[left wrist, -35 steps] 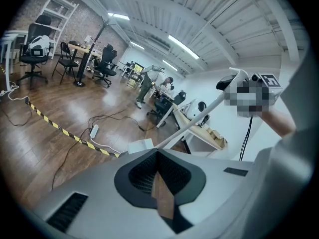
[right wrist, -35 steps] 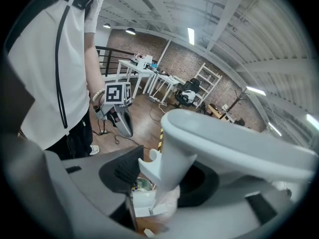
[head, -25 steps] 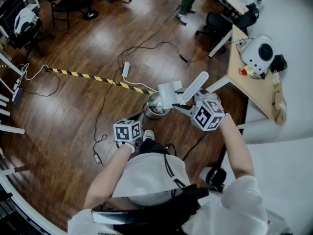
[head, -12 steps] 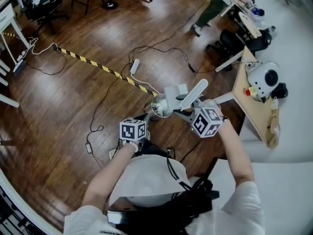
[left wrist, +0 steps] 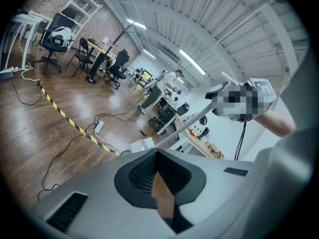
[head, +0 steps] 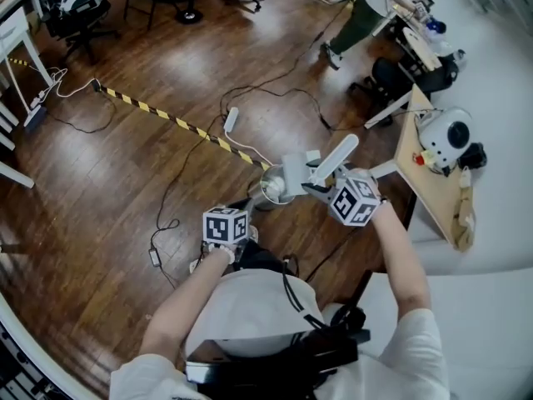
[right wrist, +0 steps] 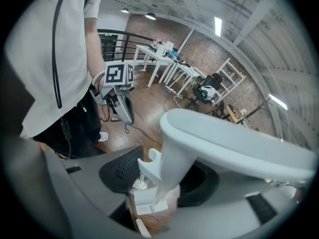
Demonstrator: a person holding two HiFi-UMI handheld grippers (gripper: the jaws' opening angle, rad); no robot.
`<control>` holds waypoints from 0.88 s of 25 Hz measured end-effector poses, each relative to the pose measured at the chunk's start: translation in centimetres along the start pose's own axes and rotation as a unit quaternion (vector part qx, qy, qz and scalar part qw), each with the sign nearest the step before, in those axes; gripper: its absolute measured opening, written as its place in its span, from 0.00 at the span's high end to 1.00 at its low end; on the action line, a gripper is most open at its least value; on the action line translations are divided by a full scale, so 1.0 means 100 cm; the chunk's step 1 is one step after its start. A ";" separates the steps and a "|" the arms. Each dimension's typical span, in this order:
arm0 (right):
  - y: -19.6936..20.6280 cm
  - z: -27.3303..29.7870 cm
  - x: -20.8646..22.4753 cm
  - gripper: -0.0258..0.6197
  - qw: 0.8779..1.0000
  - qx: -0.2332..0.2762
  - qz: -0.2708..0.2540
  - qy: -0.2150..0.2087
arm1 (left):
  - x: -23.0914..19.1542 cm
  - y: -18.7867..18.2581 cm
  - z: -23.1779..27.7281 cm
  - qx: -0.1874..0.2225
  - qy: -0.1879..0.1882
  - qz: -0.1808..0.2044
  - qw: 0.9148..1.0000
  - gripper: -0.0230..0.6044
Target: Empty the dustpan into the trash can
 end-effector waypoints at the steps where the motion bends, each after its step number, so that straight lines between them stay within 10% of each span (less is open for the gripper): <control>1: 0.002 -0.001 0.000 0.63 1.000 -0.001 0.007 0.004 | 0.000 0.001 -0.002 -0.002 0.001 0.002 1.000 0.97; 13: 0.064 -0.040 0.025 0.63 0.983 0.028 0.147 0.109 | 0.034 0.005 0.013 -0.040 0.021 0.049 0.998 0.97; 22: 0.147 -0.133 0.025 0.63 0.935 0.033 0.276 0.219 | 0.088 0.010 0.063 -0.069 0.042 0.089 0.993 0.97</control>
Point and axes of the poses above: the fingertips, and each gripper's own axes: z forward along the fingers, x to its right, y out of its underside, the point moved 10 cm from there along -z, backward along the fingers, and after that the axes turned 3 degrees about z, right-handed, at the moved point
